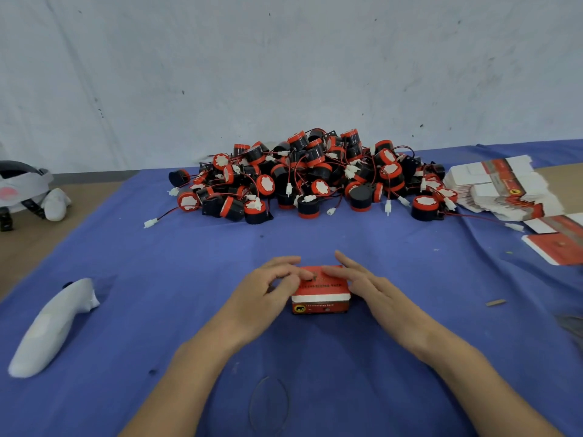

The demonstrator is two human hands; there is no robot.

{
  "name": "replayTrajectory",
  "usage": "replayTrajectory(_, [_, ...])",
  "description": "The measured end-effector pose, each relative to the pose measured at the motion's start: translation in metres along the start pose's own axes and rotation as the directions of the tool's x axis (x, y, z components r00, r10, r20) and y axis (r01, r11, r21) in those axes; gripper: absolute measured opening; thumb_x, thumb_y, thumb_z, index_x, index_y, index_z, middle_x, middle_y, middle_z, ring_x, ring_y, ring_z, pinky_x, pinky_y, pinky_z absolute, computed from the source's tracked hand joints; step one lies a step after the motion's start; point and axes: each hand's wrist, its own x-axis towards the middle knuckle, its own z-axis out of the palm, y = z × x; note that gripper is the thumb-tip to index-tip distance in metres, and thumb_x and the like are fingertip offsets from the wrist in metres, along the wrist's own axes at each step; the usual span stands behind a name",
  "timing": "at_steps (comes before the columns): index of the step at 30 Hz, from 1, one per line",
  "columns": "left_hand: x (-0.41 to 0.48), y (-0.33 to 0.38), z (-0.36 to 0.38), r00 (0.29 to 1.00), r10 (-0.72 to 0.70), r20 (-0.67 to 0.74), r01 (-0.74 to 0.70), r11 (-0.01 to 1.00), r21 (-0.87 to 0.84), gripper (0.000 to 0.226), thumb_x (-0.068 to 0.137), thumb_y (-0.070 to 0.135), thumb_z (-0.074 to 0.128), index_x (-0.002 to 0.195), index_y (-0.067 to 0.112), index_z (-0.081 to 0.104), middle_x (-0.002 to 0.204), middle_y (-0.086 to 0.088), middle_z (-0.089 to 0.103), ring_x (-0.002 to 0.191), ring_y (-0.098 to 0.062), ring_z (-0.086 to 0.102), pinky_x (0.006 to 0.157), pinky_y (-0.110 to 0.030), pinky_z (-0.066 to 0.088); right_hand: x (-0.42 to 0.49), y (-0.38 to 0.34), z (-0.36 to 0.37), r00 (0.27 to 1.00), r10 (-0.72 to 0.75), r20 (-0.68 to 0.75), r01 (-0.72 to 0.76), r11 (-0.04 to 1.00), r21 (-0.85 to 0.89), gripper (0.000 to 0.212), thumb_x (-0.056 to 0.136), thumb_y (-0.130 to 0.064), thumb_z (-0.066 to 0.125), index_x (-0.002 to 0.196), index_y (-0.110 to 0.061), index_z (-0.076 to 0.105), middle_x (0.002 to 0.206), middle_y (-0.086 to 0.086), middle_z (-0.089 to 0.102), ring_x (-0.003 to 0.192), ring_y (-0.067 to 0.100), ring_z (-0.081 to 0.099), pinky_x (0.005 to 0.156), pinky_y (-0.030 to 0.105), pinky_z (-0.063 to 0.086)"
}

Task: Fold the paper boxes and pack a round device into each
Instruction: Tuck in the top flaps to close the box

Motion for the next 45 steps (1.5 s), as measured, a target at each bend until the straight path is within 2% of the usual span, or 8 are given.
replayTrajectory(5, [-0.009,-0.004,-0.001,0.993,0.105,0.054,-0.114,0.970,0.213,0.033,0.084,0.062,0.061,0.117,0.057,0.058,0.136,0.049,0.038,0.118,0.022,0.041,0.091,-0.002,0.036,-0.005,-0.001,0.001,0.997,-0.074,0.021,0.076,0.983,-0.169,0.038,0.094,-0.051,0.057,0.130,-0.059,0.049,0.146,-0.050,0.022,0.129,-0.021,0.035,0.099,0.004,0.037])
replayTrajectory(11, [-0.004,0.000,0.003,0.984,0.175,-0.031,-0.157,0.938,0.309,0.024,0.083,0.076,0.048,0.106,0.069,0.052,0.115,0.052,0.048,0.121,0.018,0.040,0.099,-0.012,0.038,-0.003,-0.006,0.002,0.992,-0.117,-0.039,0.107,0.975,-0.196,0.034,0.088,-0.063,0.045,0.120,-0.061,0.053,0.142,-0.042,0.035,0.123,-0.022,0.041,0.101,0.009,0.041])
replayTrajectory(15, [-0.002,0.003,0.005,0.975,0.219,-0.046,-0.198,0.938,0.283,0.019,0.088,0.071,0.044,0.107,0.076,0.049,0.115,0.047,0.054,0.115,0.020,0.045,0.090,-0.002,0.035,0.000,-0.006,0.003,0.991,-0.121,-0.050,0.109,0.975,-0.195,0.031,0.089,-0.065,0.041,0.118,-0.069,0.054,0.143,-0.035,0.042,0.126,-0.018,0.042,0.101,0.010,0.041])
replayTrajectory(23, [-0.012,-0.010,0.005,0.978,0.200,0.066,-0.209,0.887,0.411,0.037,0.095,0.060,0.037,0.129,0.075,0.033,0.151,0.037,0.028,0.136,0.015,0.026,0.106,-0.017,0.033,-0.007,-0.002,0.000,0.992,-0.110,0.068,0.125,0.956,-0.267,0.040,0.094,-0.065,0.036,0.133,-0.074,0.036,0.157,-0.040,0.014,0.141,-0.013,0.026,0.111,0.020,0.039])
replayTrajectory(28, [-0.016,-0.008,0.004,0.962,0.263,0.074,-0.258,0.787,0.560,0.045,0.095,0.056,0.047,0.138,0.061,0.040,0.157,0.027,0.029,0.139,0.004,0.031,0.106,-0.022,0.039,-0.010,-0.006,-0.006,0.988,-0.114,0.101,0.152,0.801,-0.579,0.049,0.090,-0.071,0.025,0.138,-0.076,0.016,0.162,-0.034,0.002,0.143,0.004,0.035,0.108,0.033,0.045])
replayTrajectory(34, [-0.014,-0.009,0.006,0.946,0.322,0.043,-0.282,0.747,0.602,0.041,0.098,0.042,0.054,0.139,0.044,0.051,0.153,0.018,0.040,0.140,-0.001,0.032,0.108,-0.020,0.034,-0.008,-0.007,-0.010,0.979,-0.146,0.143,0.205,0.700,-0.684,0.049,0.090,-0.067,0.033,0.126,-0.084,0.004,0.163,-0.029,0.000,0.143,0.007,0.035,0.104,0.034,0.046])
replayTrajectory(41, [-0.015,-0.008,0.009,0.952,0.303,0.043,-0.271,0.771,0.577,0.043,0.101,0.037,0.052,0.143,0.043,0.047,0.153,0.018,0.040,0.140,0.000,0.030,0.103,-0.004,0.021,-0.010,0.003,-0.008,0.956,-0.290,-0.042,0.227,0.824,-0.518,0.039,0.089,-0.061,0.048,0.127,-0.068,0.043,0.149,-0.043,0.027,0.131,-0.011,0.041,0.100,0.014,0.039])
replayTrajectory(45, [-0.014,-0.006,0.010,0.951,0.305,0.041,-0.283,0.812,0.511,0.040,0.100,0.026,0.058,0.136,0.045,0.054,0.151,0.015,0.043,0.138,0.001,0.031,0.102,-0.002,0.022,-0.015,0.007,-0.006,0.918,-0.385,-0.094,0.281,0.800,-0.530,0.016,0.095,-0.035,0.064,0.110,-0.040,0.064,0.135,-0.035,0.048,0.117,-0.002,0.057,0.092,0.027,0.052])
